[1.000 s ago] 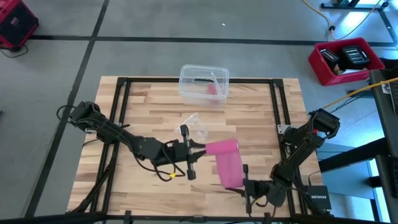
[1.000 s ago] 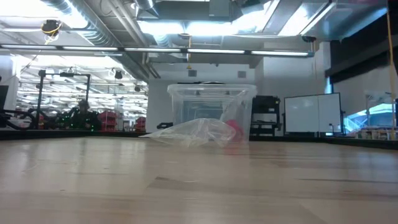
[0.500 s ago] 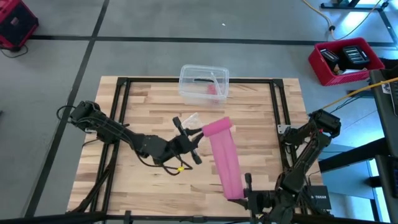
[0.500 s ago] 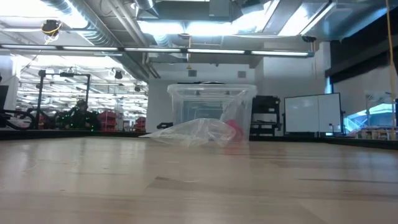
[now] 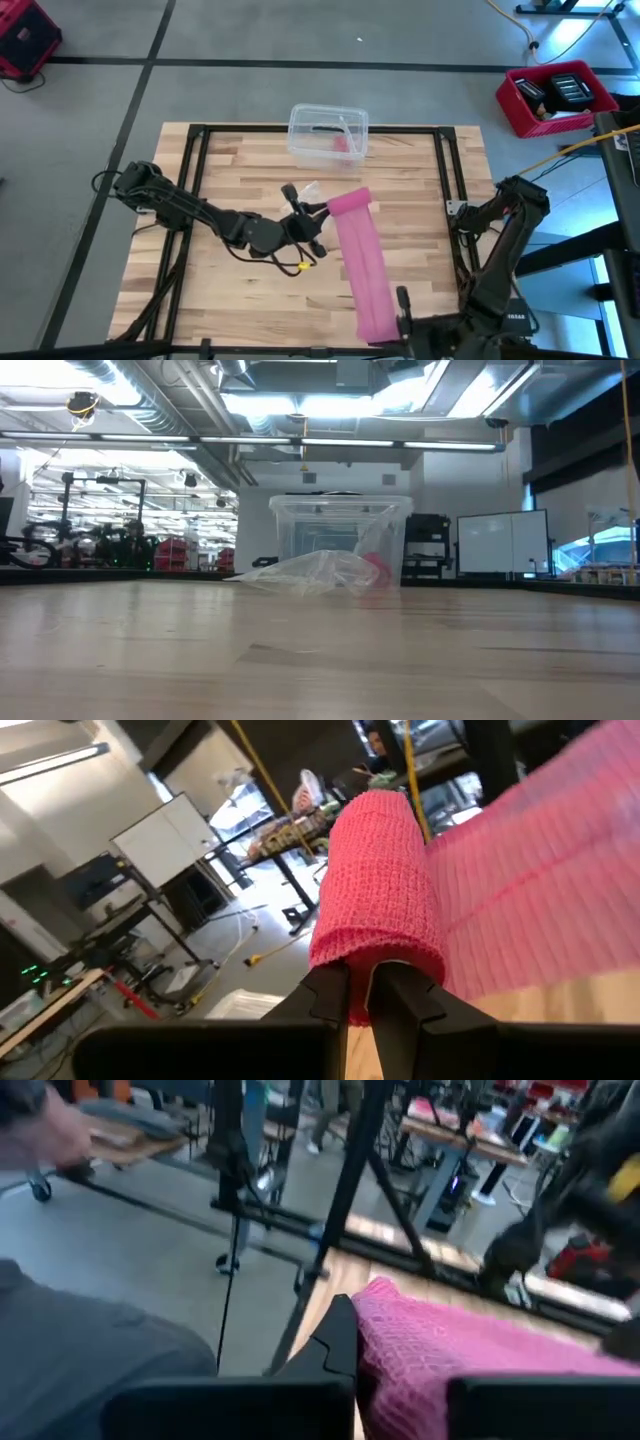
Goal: Roll bandage
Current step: Roll the pink bandage
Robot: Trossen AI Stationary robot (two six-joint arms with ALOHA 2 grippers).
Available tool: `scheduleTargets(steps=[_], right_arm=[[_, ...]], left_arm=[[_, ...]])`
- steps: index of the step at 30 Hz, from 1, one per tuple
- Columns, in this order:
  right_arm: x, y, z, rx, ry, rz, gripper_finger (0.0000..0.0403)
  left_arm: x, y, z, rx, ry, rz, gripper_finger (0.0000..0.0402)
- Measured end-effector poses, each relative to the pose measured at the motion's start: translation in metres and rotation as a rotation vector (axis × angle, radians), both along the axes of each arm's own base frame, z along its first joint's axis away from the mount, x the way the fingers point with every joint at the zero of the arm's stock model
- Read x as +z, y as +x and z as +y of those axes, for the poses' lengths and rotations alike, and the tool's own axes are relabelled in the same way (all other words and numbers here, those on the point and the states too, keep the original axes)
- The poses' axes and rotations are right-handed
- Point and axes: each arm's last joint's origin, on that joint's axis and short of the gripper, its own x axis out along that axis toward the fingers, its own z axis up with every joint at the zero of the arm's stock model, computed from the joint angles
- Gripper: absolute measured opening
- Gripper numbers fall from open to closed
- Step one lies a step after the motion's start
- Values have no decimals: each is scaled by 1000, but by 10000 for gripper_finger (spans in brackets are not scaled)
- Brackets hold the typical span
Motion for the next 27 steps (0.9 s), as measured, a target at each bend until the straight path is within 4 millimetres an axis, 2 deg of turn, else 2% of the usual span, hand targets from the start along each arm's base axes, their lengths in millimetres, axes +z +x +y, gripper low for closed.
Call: scheduleTargets(steps=[6,15,18,22,27], right_arm=[[39,4,-4,-1,38,-64,1],[72,29,-28,-60,81,-119,1],[84,33,-36,-95,60,-137,1],[100,39,-52,-132,52,-147,4],[115,44,-81,-204,43,-147,4]], left_arm=[[-9,-1,-12,-40,16,53,21],[-51,16,-31,-83,66,169,21],[-63,19,-41,-154,59,191,21],[-79,20,-57,-212,110,247,21],[-93,17,-74,-265,152,287,21]])
